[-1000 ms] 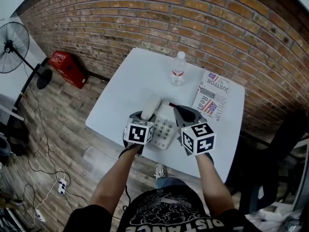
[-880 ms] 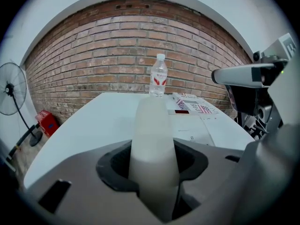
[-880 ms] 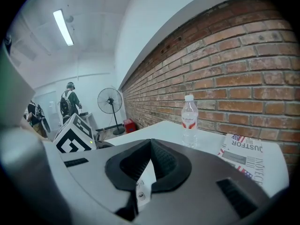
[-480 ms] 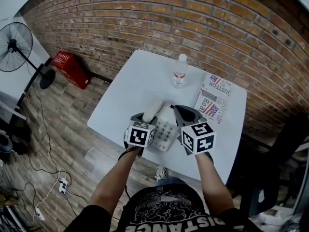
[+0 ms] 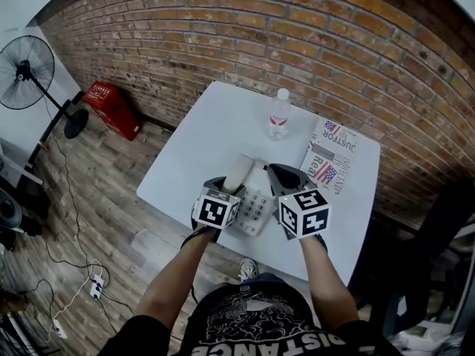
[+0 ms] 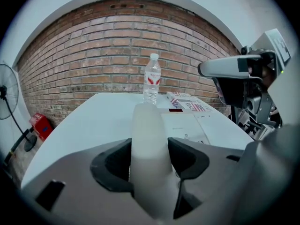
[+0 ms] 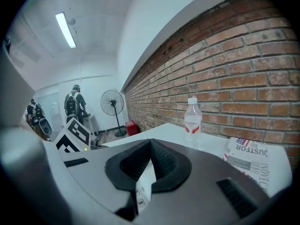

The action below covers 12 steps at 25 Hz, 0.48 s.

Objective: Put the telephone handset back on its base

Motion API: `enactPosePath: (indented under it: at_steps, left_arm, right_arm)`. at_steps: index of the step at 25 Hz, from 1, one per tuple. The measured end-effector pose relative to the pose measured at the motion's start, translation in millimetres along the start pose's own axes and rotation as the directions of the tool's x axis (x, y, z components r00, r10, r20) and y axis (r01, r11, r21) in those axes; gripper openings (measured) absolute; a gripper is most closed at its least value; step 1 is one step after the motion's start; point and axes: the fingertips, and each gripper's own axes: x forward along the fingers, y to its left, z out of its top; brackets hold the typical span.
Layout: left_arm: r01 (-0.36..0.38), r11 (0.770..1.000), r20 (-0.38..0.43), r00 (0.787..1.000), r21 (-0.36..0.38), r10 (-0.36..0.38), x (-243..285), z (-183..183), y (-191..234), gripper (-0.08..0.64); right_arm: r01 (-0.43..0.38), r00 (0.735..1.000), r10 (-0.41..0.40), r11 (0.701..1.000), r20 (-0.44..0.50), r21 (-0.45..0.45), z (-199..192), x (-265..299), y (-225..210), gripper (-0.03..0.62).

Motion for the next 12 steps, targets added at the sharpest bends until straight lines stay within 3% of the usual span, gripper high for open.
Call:
enactPosePath:
  at_steps: [12]
  left_arm:
    - [-0.004,1.0,0.08,0.997,0.004,0.004,-31.4,15.4,1.9,0.219]
  right_arm:
    - [0.012,1.0,-0.012,1.0,0.012,-0.011,4.2,-14.3,16.6,0.002]
